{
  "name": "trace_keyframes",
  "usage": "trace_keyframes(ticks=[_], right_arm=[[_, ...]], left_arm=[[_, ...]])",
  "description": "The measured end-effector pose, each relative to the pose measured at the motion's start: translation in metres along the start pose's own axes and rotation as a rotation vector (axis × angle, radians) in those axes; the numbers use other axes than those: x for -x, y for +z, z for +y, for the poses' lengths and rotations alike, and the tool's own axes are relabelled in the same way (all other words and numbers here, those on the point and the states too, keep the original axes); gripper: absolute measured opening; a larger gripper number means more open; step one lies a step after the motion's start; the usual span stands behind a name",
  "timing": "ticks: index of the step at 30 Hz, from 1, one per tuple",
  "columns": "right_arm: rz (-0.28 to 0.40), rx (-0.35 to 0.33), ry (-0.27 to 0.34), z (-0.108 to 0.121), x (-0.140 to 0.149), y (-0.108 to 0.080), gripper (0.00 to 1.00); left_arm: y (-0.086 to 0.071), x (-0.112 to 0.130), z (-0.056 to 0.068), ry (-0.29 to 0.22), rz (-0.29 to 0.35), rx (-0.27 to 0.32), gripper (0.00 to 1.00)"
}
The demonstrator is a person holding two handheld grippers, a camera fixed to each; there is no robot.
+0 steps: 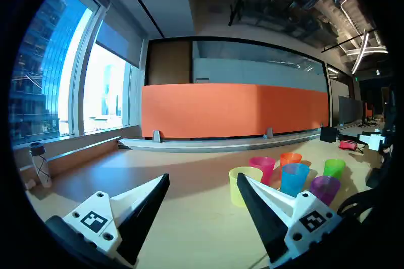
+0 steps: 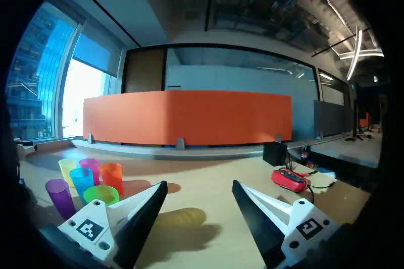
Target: Pour water
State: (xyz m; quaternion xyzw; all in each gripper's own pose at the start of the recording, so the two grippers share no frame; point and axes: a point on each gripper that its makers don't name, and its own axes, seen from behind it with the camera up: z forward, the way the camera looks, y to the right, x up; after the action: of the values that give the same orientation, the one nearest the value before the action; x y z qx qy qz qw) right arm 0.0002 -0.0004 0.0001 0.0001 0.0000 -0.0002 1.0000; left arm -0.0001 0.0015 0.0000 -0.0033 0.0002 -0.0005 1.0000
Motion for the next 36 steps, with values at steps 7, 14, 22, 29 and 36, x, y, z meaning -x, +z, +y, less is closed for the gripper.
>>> trace_keyframes(ticks=[7,14,22,29,36], right_arm=[[-0.012,-0.006,-0.009,-0.003,0.000,0.000,0.99],[-0.026,-0.010,-0.026,-0.002,-0.010,-0.001,0.99],[-0.027,-0.042,-0.034,-0.003,-0.047,0.002,0.99],[-0.020,-0.065,-0.051,-0.007,-0.089,0.009,0.99],[-0.023,-0.094,-0.069,-0.011,-0.126,0.016,0.99]], left_arm=[[0.001,0.001,-0.001,-0.007,-0.003,-0.001,0.99],[0.005,-0.001,-0.003,-0.034,-0.035,-0.006,0.99],[0.011,-0.040,-0.008,-0.060,-0.021,0.021,0.99],[0.019,-0.077,-0.011,-0.044,-0.035,0.046,0.99],[0.026,-0.125,-0.009,-0.025,-0.025,0.083,0.99]])
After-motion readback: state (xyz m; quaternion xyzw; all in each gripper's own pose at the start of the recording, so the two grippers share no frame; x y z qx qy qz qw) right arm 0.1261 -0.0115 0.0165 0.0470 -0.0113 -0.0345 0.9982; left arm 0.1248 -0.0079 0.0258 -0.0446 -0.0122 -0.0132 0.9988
